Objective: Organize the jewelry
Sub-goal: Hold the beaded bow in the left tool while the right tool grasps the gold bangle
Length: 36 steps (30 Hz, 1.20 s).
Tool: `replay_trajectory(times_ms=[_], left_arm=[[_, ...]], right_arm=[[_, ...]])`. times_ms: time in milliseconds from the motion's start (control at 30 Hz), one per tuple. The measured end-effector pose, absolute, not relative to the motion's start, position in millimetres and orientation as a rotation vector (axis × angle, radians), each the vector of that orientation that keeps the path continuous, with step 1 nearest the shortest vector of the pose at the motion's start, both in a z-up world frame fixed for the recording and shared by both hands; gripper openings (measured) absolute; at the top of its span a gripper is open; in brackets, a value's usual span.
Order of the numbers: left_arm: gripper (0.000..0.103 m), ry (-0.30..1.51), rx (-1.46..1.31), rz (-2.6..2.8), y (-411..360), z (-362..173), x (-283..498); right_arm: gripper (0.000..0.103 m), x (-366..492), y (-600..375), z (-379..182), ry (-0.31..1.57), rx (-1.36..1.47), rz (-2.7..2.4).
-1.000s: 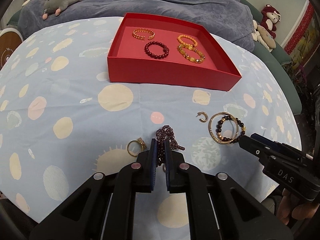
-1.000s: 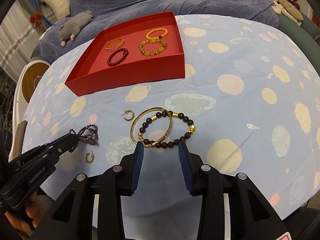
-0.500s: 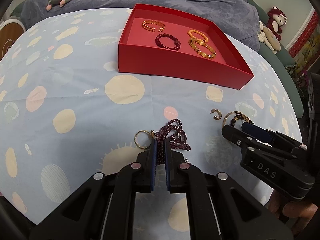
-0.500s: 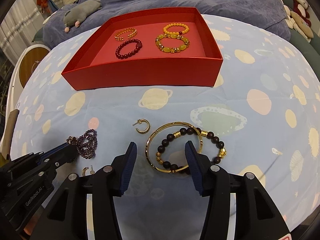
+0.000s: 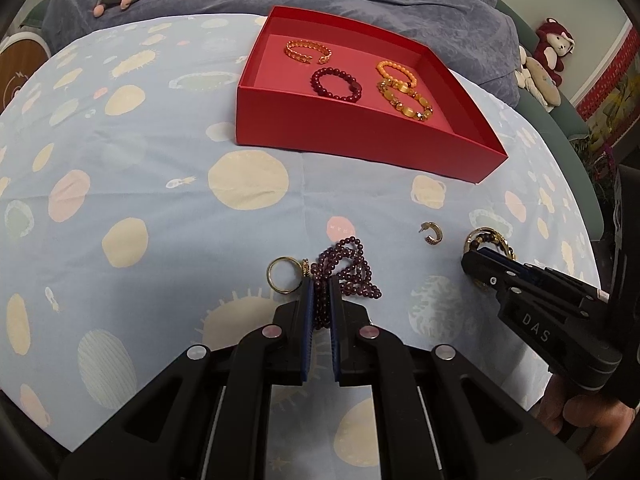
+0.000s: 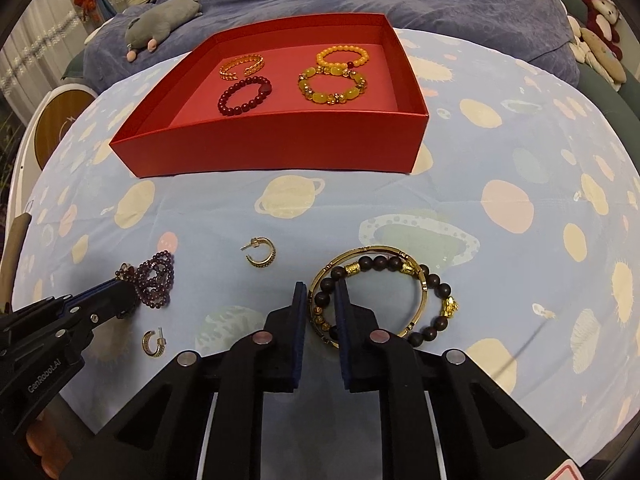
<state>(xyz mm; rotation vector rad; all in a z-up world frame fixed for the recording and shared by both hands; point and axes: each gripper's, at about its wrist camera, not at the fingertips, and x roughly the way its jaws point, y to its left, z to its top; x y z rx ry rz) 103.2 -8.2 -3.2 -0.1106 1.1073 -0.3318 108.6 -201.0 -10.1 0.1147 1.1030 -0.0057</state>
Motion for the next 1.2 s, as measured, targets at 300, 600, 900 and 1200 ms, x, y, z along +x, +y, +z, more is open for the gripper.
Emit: replay_trajectory(times_ms=[300, 600, 900, 1200], left_arm=[[0.007, 1.116, -0.109, -0.325, -8, -3, 96], [0.008, 1.12, -0.113, -0.321, -7, -4, 93], [0.008, 1.122, -0.118, -0.324, -6, -5, 93], [0.008, 1.128, -0.133, -0.328, -7, -5, 97]], right_arm=[[0.044, 85, -226, 6, 1.048, 0.18, -0.063], [0.058, 91, -223, 0, 1.063, 0.182, -0.055], [0.06, 108, -207, -15, 1.082, 0.069, -0.076], [0.056, 104, -212, -11, 1.062, 0.089, -0.065]])
